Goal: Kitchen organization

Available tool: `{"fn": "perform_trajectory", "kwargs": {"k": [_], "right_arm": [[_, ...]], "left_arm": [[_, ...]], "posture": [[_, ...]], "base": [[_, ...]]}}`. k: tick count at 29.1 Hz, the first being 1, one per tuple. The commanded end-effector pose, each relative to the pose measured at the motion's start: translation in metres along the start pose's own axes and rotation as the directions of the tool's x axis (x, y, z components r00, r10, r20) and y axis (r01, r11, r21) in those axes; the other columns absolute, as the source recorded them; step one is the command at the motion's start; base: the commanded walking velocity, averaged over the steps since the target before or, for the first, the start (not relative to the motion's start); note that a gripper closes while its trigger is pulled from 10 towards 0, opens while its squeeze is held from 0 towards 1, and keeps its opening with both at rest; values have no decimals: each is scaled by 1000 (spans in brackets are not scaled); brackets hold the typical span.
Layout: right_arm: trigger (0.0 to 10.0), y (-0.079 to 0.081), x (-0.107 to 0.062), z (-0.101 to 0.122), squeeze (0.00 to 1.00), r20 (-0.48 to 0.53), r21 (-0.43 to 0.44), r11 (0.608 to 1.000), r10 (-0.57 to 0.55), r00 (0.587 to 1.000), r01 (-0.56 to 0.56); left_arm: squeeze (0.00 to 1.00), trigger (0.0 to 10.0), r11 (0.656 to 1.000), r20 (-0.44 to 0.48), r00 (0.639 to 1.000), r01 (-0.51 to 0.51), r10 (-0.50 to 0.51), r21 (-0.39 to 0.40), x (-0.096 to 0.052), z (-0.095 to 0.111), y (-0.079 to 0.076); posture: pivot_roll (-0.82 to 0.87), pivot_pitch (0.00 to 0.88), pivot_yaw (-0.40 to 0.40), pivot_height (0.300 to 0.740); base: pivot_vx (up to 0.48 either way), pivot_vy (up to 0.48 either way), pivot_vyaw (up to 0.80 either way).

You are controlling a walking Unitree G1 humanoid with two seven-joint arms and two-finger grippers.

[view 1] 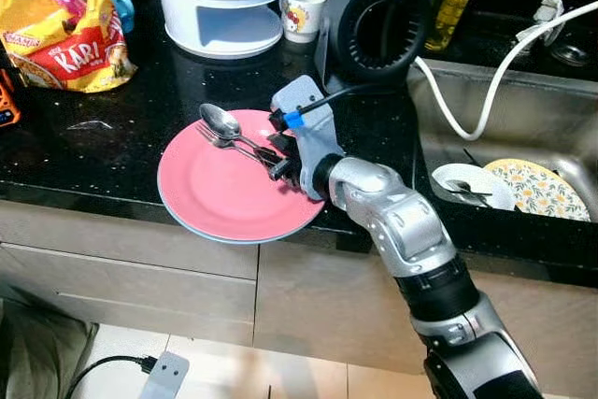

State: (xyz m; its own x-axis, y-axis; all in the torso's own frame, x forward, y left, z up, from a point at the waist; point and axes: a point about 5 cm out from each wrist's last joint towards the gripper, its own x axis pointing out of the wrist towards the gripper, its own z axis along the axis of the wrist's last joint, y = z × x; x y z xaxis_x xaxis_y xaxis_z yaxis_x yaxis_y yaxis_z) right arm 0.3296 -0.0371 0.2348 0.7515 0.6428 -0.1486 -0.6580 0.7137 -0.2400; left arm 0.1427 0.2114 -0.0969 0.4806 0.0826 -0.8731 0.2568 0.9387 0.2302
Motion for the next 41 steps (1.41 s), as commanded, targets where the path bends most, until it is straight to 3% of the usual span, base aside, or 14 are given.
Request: {"fn": "perform_trajectory", "kwargs": {"k": [1,10,11,12,16,19,22,27,28,29,30,32,34,41], "right_arm": [[10000,0,2,-13,0,-73,-13,1000,-4,997,3],[9882,3,1,-23,0,-191,-71,996,41,981,-56],[4902,4,0,-27,0,-228,-74,994,60,972,-78],[3451,5,-1,-30,0,-257,-74,993,72,964,-93],[3608,7,-4,-38,0,-325,-71,989,103,940,-133],[4902,7,-6,-41,0,-342,-53,988,119,932,-145],[10000,5,-7,-41,0,-348,-49,988,119,930,-144],[10000,5,-6,-37,0,-330,-44,988,125,936,-147],[10000,5,-5,-34,596,-314,-26,988,135,940,-150],[10000,5,-5,-34,596,-314,-26,988,135,940,-150],[10000,6,-5,-33,1000,-303,-7,988,146,942,-155],[10000,6,-4,-29,1000,-276,37,989,149,949,-144],[10000,5,-2,-28,31,-279,57,991,136,951,-125],[10000,5,-1,-35,0,-343,64,991,129,930,-114]], "left_arm": [[0,10000,1000,-32,999,13,-13,-4,-1,-10,-6],[0,10000,1000,-32,999,14,-14,-5,-2,-10,-6],[0,10000,1000,-32,999,14,-14,-5,-1,-10,-6],[0,10000,1000,-32,999,14,-14,-6,-1,-10,-6],[0,10000,1000,-33,999,15,-15,-6,-1,-10,-7],[0,10000,1000,-34,999,15,-16,-6,-1,-10,-7],[0,10000,1000,-33,999,16,-16,-7,-1,-10,-7],[0,10000,1000,-33,999,18,-19,-9,-1,-10,-9],[0,10000,1000,-33,999,19,-19,-9,-1,-10,-9],[0,10000,1000,-33,999,19,-19,-9,-1,-10,-9],[0,10000,1000,-34,999,19,-20,-9,-1,-10,-9],[0,10000,1000,-34,999,20,-20,-9,-1,-10,-9],[0,10000,1000,-33,999,20,-20,-8,-1,-10,-10],[0,10000,1000,-30,999,21,-21,-7,-1,-9,-10]], "posture": [[92,103,-73,740],[89,107,-76,740],[88,107,-76,740],[84,108,-77,740],[84,108,-77,740],[79,110,-82,740],[77,112,-83,740],[78,113,-84,740],[78,114,-84,740],[78,114,-84,740],[77,113,-83,740],[77,113,-85,740],[76,113,-85,740],[76,110,-93,740]], "base": [[0,0,0],[0,0,0],[0,0,0],[0,0,0],[0,0,0],[0,0,0],[0,0,0],[0,0,0],[0,0,0],[0,0,0],[0,0,0],[0,0,0],[0,0,0],[0,0,0]]}}
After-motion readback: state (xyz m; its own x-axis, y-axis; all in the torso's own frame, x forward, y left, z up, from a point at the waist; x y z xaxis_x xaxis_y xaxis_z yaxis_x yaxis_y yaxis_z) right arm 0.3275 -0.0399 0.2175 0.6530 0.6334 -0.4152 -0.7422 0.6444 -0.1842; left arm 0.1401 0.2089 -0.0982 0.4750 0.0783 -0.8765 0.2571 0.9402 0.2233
